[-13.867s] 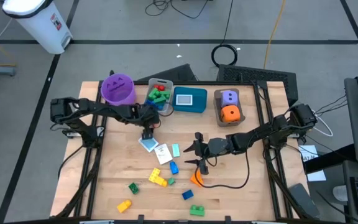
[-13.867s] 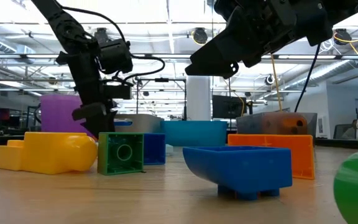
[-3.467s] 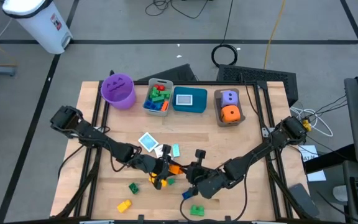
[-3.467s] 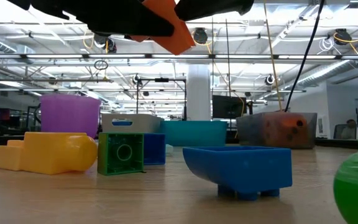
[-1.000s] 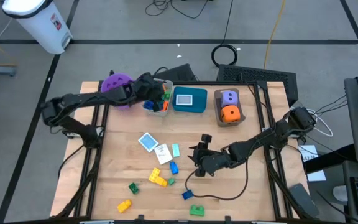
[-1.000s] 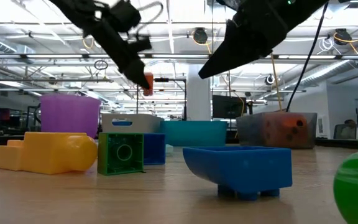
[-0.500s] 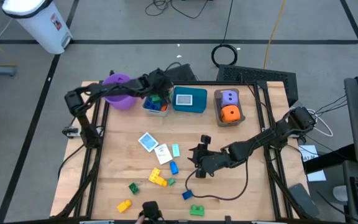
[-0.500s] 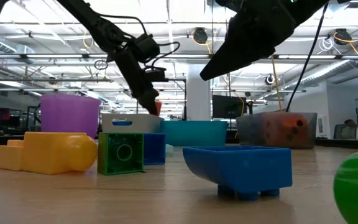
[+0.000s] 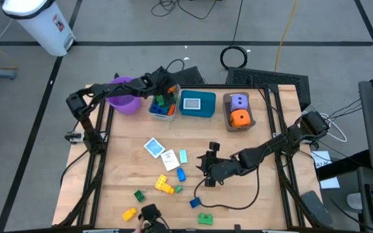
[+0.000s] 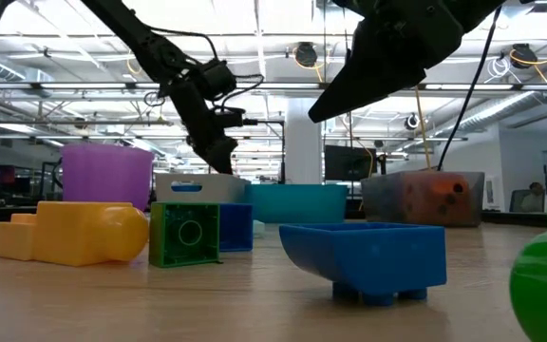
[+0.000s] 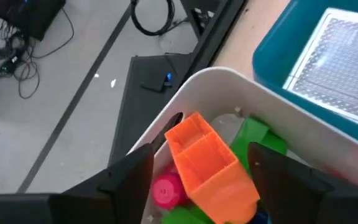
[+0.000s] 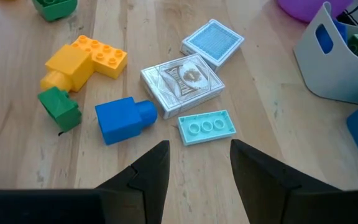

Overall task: Pick & Place Toys
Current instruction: Put the dark green game piece into the gray bin

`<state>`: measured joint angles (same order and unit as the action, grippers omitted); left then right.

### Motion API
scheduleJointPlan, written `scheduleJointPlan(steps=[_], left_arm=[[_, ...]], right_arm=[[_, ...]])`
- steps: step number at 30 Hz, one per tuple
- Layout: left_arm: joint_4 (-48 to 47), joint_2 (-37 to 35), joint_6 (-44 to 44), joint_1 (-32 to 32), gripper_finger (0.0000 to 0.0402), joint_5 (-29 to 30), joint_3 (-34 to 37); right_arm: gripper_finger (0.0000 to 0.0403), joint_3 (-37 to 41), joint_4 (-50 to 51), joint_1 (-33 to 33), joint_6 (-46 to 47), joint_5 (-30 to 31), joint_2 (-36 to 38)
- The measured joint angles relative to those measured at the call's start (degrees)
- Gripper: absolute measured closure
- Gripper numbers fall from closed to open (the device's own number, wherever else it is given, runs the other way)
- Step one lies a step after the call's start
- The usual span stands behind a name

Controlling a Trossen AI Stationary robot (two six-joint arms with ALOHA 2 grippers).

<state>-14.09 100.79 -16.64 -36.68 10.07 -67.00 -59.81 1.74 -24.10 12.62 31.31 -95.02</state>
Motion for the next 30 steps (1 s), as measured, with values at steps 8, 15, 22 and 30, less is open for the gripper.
scheduleJointPlan(steps=[8, 15, 22, 30], left_arm=[[-5.24, -11.65, -1.89, 2.84, 0.0132, 0.42, 0.00], [-20.53, -25.77, 2.51, 6.78, 0.0147, 0.25, -0.02], [-31.42, -35.87, 11.67, 9.03, 0.0149, -8.29, 3.81], [-3.35, -46.12, 25.06, 18.32, 0.0149, -18.16, 29.97]], right_arm=[[0.0243, 0.00, 0.00, 0.00, -0.02, 0.00, 0.00], [0.0243, 0.00, -0.27, 0.15, -0.05, -0.01, 0.00], [0.0243, 0.00, -6.46, 1.82, -4.68, -0.02, 0.00], [0.0243, -0.02, -15.84, 3.85, -10.83, -0.09, 0.00]])
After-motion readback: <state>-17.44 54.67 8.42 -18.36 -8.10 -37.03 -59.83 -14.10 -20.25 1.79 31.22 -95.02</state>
